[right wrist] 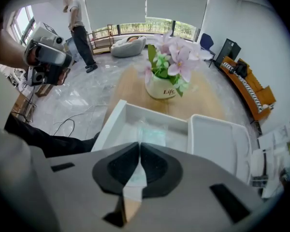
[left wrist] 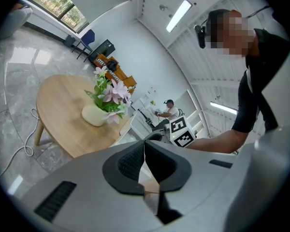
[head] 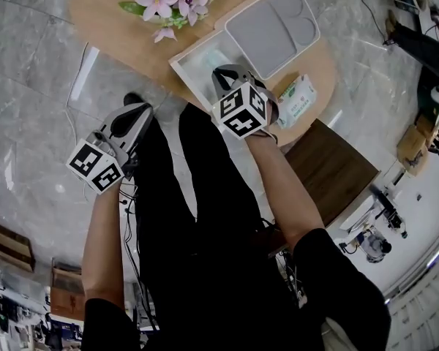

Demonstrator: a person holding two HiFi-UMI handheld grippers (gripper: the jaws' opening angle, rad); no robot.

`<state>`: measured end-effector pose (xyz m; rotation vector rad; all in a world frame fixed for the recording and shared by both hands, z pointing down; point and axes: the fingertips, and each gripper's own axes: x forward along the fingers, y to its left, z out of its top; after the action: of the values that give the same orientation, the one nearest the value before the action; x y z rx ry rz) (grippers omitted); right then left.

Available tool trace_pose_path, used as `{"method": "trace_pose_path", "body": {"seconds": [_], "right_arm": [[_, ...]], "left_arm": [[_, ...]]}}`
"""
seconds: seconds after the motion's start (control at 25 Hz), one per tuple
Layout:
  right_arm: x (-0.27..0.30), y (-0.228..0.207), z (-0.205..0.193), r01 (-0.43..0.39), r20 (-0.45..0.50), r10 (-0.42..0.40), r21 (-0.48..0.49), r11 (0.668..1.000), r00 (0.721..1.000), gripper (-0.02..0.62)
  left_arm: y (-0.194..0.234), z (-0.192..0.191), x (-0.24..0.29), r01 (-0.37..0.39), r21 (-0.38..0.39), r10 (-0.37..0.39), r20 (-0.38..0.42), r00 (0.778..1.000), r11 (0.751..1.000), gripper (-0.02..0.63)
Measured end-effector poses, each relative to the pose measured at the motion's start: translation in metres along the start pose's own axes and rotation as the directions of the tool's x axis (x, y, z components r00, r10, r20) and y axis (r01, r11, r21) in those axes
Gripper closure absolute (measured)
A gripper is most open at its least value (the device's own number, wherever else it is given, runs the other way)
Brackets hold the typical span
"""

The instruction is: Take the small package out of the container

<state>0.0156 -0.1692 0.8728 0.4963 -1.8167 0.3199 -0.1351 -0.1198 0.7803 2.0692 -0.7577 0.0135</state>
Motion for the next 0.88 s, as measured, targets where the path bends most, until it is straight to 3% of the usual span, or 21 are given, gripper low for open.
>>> {"method": "trace_pose_path", "body": {"seconds": [0.24, 0.4, 0.72, 0.88], "right_arm": [[-0.074, -0.002, 0.049, 0.017, 0.13, -0.013, -0.034, 0.999, 0.991, 0.574], [-0.134, -0.008, 0.095, 0.054, 0.245, -0.035, -0.069, 0.996, 0.969, 0.574], [-0.267, -0.015, 0.168, 0.107, 0.433, -0.061, -0.083, 0.991, 0.9, 0.575], [-0.33, -0.018, 0.21, 0.141, 0.531, -0.064, -0.106, 0.984, 0.845, 0.575]], "left_arm": [[-0.043, 0.045, -0.004, 0.017, 0.07, -0.019, 0.04, 0.999, 0.997, 0.588], [-0.069, 0.087, -0.009, 0.015, 0.135, -0.026, 0.081, 0.996, 0.991, 0.588], [-0.136, 0.174, -0.035, -0.005, 0.246, -0.039, 0.175, 0.984, 0.969, 0.588], [-0.171, 0.221, -0.054, -0.01, 0.334, -0.058, 0.192, 0.98, 0.942, 0.588]]}}
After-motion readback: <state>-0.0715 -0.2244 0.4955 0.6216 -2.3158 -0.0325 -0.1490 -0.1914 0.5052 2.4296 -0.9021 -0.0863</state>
